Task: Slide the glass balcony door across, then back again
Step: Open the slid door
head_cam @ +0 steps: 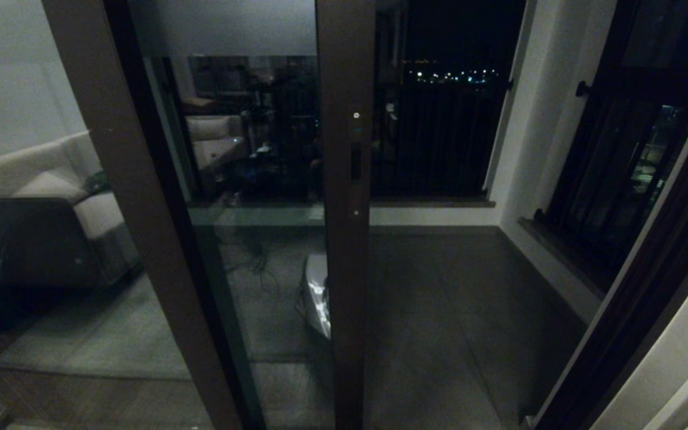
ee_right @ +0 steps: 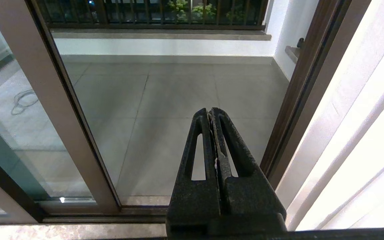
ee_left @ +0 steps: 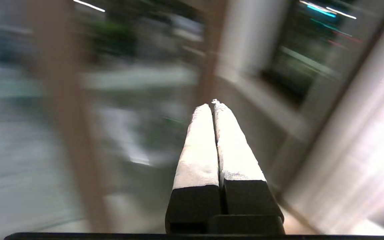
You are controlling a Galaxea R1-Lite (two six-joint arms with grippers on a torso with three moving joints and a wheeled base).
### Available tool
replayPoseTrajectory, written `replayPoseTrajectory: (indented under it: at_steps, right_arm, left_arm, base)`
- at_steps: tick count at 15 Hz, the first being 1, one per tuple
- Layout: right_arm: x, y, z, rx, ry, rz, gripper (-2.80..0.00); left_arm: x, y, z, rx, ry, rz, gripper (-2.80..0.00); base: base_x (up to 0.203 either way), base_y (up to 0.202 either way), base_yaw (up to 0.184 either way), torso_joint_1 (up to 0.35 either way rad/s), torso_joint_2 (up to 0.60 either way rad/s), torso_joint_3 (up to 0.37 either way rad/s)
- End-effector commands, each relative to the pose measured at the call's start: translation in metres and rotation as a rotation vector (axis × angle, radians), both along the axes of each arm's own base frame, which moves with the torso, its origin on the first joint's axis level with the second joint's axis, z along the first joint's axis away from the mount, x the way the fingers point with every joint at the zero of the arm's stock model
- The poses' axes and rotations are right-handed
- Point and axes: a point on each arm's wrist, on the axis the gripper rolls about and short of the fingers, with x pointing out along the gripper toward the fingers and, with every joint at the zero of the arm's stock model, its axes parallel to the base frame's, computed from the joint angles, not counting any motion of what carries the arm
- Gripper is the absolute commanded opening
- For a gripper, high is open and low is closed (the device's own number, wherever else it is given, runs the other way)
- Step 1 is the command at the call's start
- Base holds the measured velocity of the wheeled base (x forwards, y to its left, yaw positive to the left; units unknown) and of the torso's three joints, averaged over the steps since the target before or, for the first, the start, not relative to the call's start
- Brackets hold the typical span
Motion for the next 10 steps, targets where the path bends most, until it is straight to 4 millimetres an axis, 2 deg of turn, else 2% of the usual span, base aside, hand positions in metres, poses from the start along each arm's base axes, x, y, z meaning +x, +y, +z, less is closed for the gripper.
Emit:
replayPoseTrajectory:
  at_steps: [1,6,8,10]
  right_arm:
    - [0.000,0.000,0.000,-0.001,0.003,0.001,-2.80]
    - [0.000,0.000,0.000,-0.001,0.004,0.001,-2.80]
    - [0.000,0.000,0.000,-0.001,0.002,0.001,-2.80]
    - [0.000,0.000,0.000,-0.001,0.002,0.001,-2.80]
  left_arm:
    - [0.044,-0.004,0.018,-0.008,0.138,-0.232,-2.80]
    - [0.129,-0.017,0.055,-0.081,0.307,-0.361,-2.80]
    - [0.164,-0.044,0.072,-0.067,0.318,-0.347,-2.80]
    - [0.196,-0.090,0.092,-0.046,0.285,-0.266,-2.80]
  base:
    - [0.000,0.000,0.000,0.000,0.00,0.000]
    - [0.000,0.000,0.000,0.000,0.00,0.000]
    - [0.000,0.000,0.000,0.000,0.00,0.000]
    - [0.000,0.000,0.000,0.000,0.00,0.000]
